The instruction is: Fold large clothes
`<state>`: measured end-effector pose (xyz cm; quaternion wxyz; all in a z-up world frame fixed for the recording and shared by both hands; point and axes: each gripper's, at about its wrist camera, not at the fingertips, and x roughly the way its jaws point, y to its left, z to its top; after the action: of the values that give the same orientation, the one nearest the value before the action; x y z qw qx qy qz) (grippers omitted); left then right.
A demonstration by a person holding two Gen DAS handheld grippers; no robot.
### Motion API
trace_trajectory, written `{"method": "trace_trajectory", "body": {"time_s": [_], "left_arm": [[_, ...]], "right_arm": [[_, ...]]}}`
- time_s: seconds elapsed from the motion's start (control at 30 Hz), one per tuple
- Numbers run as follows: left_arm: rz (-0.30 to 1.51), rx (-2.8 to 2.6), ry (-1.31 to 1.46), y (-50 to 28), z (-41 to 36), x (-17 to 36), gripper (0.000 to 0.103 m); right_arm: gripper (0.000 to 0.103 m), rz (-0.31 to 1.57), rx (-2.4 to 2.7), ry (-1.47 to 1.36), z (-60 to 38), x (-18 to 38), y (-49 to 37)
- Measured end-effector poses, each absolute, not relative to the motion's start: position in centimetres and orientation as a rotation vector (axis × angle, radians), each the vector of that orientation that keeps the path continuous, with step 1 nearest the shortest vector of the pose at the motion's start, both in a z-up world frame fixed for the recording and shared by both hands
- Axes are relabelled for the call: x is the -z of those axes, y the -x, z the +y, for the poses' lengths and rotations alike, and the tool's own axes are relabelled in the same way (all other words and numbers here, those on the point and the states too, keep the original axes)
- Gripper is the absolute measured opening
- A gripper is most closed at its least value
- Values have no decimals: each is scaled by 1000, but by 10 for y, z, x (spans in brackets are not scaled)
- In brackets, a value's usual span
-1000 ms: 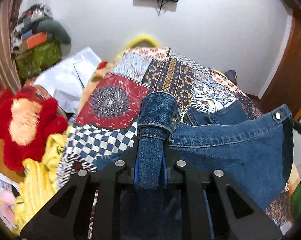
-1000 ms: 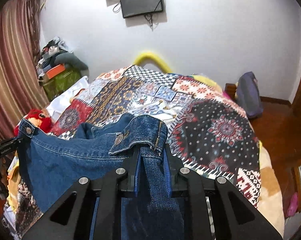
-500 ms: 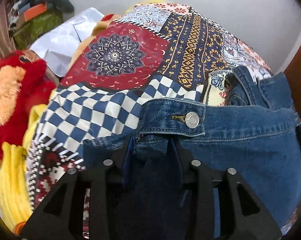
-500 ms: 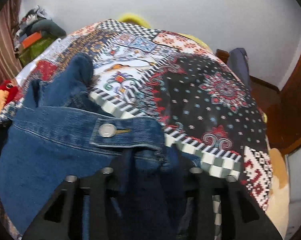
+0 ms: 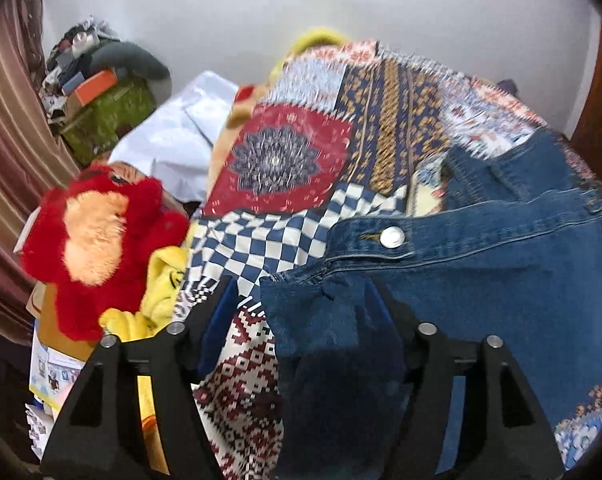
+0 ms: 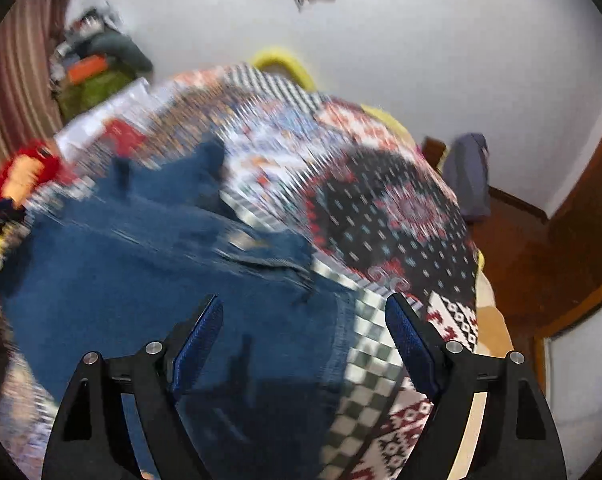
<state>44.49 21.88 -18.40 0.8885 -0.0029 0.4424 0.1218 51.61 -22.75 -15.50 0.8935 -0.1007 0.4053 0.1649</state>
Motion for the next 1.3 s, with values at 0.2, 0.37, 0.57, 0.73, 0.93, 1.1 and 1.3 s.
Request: {"method": "trace_trajectory", "body": {"time_s": [0.2,0.37,0.57,0.73,0.93,1.1,1.3], "left_arm": [[790,-202,-16,-415,191,142,87],[756,-137,-6,-402,169,133,90],[806,-82,8,-406,150,163,92],[942,-45,85,-421,146,213,92],[1007,-115,86,-416,148,258,92],[1000,-175,126,-399,163,264,92],[1003,-195,67,-379,165,260,92]], "right_arm": [[82,793,-484,137,-180,121,-485],[82,792,-583,141,-135,125,-461],[82,868,-649,200,-91,169,-445],[82,976,-618,253,-78,217,-451],[94,988,-566,278,-101,241,-451],[95,1004,-569,215,-125,240,-451],[94,981,-531,272,-148,235,-443]]}}
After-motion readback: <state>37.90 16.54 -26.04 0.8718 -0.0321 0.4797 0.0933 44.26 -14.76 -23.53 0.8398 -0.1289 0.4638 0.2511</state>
